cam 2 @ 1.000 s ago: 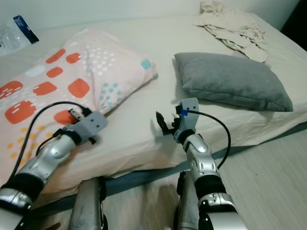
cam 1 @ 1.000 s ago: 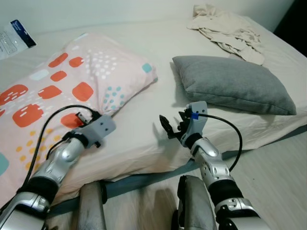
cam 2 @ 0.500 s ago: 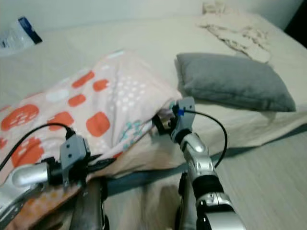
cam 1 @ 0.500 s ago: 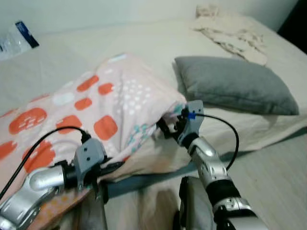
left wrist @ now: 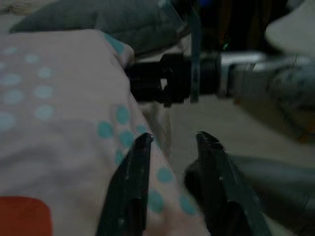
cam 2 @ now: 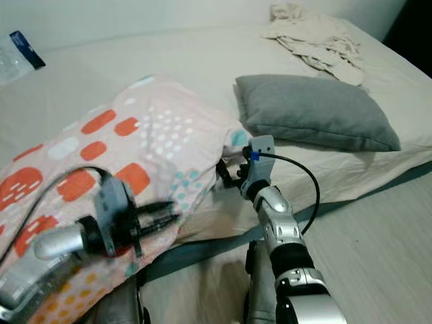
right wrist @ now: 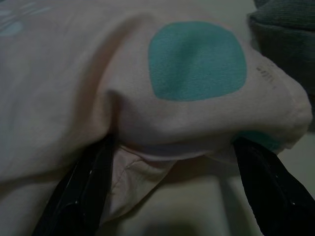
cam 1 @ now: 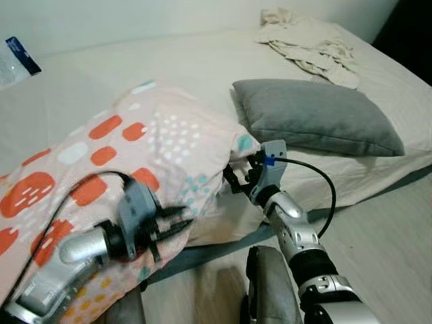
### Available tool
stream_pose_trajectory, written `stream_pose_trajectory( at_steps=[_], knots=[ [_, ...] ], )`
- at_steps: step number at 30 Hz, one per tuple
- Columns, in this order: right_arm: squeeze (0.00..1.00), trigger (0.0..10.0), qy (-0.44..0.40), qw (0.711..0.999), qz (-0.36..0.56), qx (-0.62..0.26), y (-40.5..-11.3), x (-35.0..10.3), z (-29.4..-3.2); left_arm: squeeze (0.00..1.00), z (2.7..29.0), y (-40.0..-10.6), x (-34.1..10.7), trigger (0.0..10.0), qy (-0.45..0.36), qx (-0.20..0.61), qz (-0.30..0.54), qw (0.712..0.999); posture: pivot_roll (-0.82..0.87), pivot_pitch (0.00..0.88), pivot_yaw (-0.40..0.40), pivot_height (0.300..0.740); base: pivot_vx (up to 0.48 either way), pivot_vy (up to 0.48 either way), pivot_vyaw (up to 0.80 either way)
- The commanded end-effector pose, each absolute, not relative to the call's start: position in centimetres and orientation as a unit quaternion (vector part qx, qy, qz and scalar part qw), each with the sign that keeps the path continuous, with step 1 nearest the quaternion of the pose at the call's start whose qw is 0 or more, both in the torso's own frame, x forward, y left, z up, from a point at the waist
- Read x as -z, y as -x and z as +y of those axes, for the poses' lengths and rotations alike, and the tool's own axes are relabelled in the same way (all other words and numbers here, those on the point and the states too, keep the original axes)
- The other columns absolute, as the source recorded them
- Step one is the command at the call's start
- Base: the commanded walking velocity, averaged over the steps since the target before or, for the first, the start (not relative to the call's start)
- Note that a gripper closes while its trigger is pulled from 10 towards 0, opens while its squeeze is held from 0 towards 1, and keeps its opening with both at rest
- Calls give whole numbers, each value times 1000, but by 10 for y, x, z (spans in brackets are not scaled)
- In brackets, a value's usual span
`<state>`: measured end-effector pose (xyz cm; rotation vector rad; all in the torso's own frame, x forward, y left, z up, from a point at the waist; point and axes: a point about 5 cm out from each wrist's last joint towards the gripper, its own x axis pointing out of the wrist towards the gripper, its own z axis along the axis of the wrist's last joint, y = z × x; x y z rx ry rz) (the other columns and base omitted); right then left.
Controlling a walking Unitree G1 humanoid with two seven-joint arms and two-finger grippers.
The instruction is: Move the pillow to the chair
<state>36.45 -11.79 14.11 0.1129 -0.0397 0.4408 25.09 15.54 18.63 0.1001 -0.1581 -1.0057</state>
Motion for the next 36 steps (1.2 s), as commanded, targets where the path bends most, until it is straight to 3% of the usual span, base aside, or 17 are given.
stream_pose_trajectory(
  at_steps=[1, 6, 9, 10, 11, 13, 14, 15, 17, 18, 20, 24, 25, 26, 27, 29, 36],
  knots=[
    [0, 10000, -61, 971, -19, -230, -361, -139, -117, 1000, 160, -245, -194, 10000, -4, 491, -62, 869, 87, 242, -42, 542, 0, 0, 0],
    [0, 10000, -62, 967, -20, -247, -359, -140, -115, 1000, 172, -241, -206, 10000, 84, 485, -69, 868, 85, 240, -38, 542, 0, 0, 0],
    [0, 10000, -61, 961, -18, -267, -356, -140, -112, 1000, 209, -264, -218, 10000, 128, 334, -137, 924, 87, 236, -39, 542, 0, 0, 0],
    [0, 10000, -64, 956, -15, -285, -354, -141, -108, 1000, 235, -277, -217, 10000, 113, 230, -140, 956, 88, 235, -39, 542, 0, 0, 0],
    [0, 10000, -64, 956, -15, -285, -354, -141, -108, 1000, 235, -277, -217, 10000, 113, 230, -140, 956, 88, 235, -39, 542, 0, 0, 0],
    [0, 10000, -68, 924, -2, -377, -338, -145, -94, 1000, 293, -290, -198, 10000, 92, 34, -85, 992, 90, 229, -40, 542, 0, 0, 0],
    [0, 10000, -68, 924, -2, -377, -338, -145, -94, 1000, 293, -290, -198, 10000, 92, 34, -85, 992, 90, 229, -40, 542, 0, 0, 0],
    [0, 10000, -72, 906, 4, -417, -329, -146, -88, 1000, 314, -288, -190, 10000, 88, -28, -59, 994, 89, 230, -39, 542, 0, 0, 0],
    [0, 10000, -85, 859, 21, -504, -304, -152, -80, 1000, 342, -274, -175, 10000, 92, -70, -27, 993, 81, 226, -34, 542, 0, 0, 0],
    [0, 10000, -85, 859, 21, -504, -304, -152, -80, 1000, 342, -274, -175, 10000, 92, -70, -27, 993, 81, 226, -34, 542, 0, 0, 0],
    [0, 10000, -96, 823, 38, -558, -287, -158, -79, 1000, 361, -263, -163, 10000, 88, -89, -3, 992, 77, 224, -30, 542, 0, 0, 0],
    [0, 10000, -104, 799, 38, -590, -280, -170, -84, 1000, 378, -249, -152, 10000, 76, -111, 17, 991, 74, 225, -25, 542, 0, 0, 0],
    [0, 10000, -112, 807, 16, -580, -286, -181, -90, 404, 388, -242, -148, 10000, 82, -130, 23, 988, 74, 226, -25, 542, 0, 0, 0],
    [0, 10000, -112, 807, 16, -580, -286, -181, -90, 404, 388, -242, -148, 10000, 82, -130, 23, 988, 74, 226, -25, 542, 0, 0, 0],
    [0, 10000, -116, 824, -11, -554, -296, -191, -96, 0, 397, -237, -146, 10000, 82, -151, 23, 985, 72, 229, -24, 542, 0, 0, 0],
    [0, 10000, -128, 872, -66, -469, -323, -207, -114, 0, 410, -228, -148, 10000, 78, -185, 11, 980, 74, 232, -28, 542, 0, 0, 0],
    [0, 10000, -138, 900, -111, -398, -343, -228, -137, 0, 428, -218, -159, 10000, 61, -245, -37, 967, 86, 239, -38, 542, 0, 0, 0]
  ],
)
